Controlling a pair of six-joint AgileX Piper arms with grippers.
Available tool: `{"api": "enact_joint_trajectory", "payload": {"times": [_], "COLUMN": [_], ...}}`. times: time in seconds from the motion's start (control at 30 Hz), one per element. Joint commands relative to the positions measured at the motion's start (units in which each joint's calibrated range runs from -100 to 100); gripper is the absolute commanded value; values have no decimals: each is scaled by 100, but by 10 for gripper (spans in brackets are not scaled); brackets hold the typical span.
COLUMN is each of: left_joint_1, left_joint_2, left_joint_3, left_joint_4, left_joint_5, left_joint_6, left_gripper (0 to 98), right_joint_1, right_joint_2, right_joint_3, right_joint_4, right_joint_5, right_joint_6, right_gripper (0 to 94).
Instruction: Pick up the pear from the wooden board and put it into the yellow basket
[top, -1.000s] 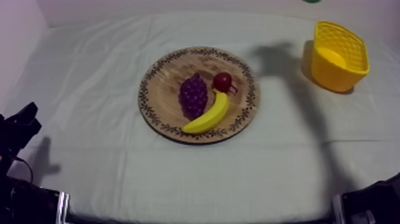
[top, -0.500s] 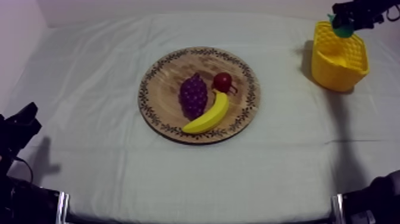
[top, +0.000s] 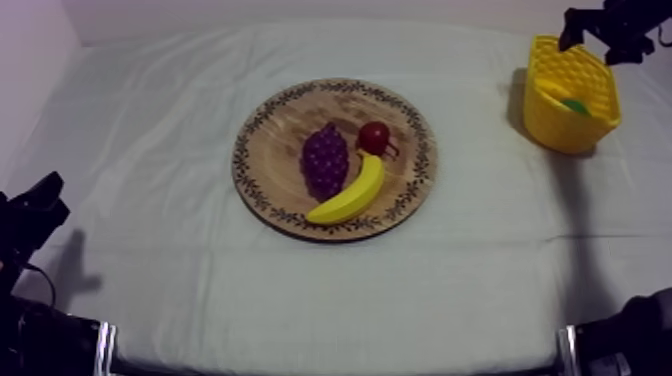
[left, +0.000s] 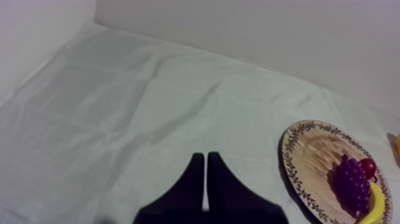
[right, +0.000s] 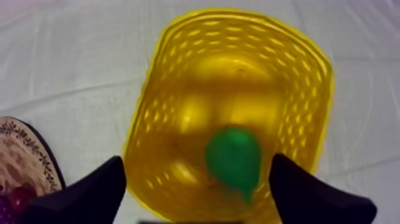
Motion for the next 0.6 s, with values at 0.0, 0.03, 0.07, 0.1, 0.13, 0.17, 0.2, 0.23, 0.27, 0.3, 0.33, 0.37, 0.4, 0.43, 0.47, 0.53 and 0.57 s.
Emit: {"api": "enact_joint_trajectory", "payload": {"times": [0.0, 0.03, 0.07, 0.1, 0.13, 0.17, 0.2, 0.23, 0.27, 0.3, 0.33, 0.37, 0.4, 0.43, 0.47, 0.53, 0.57], "left_joint_1": [1, 1, 1, 1, 1, 1, 1, 1, 1, 1, 1, 1, 1, 1, 1, 1, 1], "left_joint_2": [0, 0, 0, 0, 0, 0, 0, 0, 0, 0, 0, 0, 0, 0, 0, 0, 0], "left_joint_3": [5, 5, 5, 5, 5, 5, 5, 5, 5, 5, 5, 5, 5, 5, 5, 5, 5], "left_joint_4": [0, 0, 0, 0, 0, 0, 0, 0, 0, 0, 0, 0, 0, 0, 0, 0, 0], "left_joint_5": [-1, -1, -1, -1, -1, -1, -1, -1, -1, -1, -1, -1, -1, -1, -1, -1, -1], "left_joint_6": [1, 1, 1, 1, 1, 1, 1, 1, 1, 1, 1, 1, 1, 1, 0, 0, 0], "left_gripper": [1, 1, 1, 1, 1, 1, 1, 1, 1, 1, 1, 1, 1, 1, 1, 1, 1], "right_joint_1": [-21, -35, -47, -58, -65, -71, -77, -88, -105, -133, -166, -201, -237, -273, -313, -404, -468], "right_joint_2": [-349, -517, -695, -889, -1094, -1308, -1532, -1763, -2003, -2248, -2503, -2763, -3029, -3302, -3585, -4173, -4462], "right_joint_3": [90, 147, 210, 278, 348, 424, 508, 603, 709, 827, 960, 1106, 1268, 1442, 1627, 2048, 2271], "right_joint_4": [28, 53, 81, 111, 134, 148, 156, 171, 197, 235, 277, 316, 353, 389, 418, 460, 487], "right_joint_5": [28, 28, 18, -1, -19, -32, -41, -52, -75, -109, -156, -212, -283, -365, -453, -671, -772], "right_joint_6": [-93, -136, -174, -213, -243, -264, -276, -290, -308, -335, -363, -385, -401, -416, -426, -442, -456], "right_gripper": [676, 658, 635, 609, 582, 557, 532, 510, 488, 465, 441, 415, 388, 361, 331, 259, 221]}}
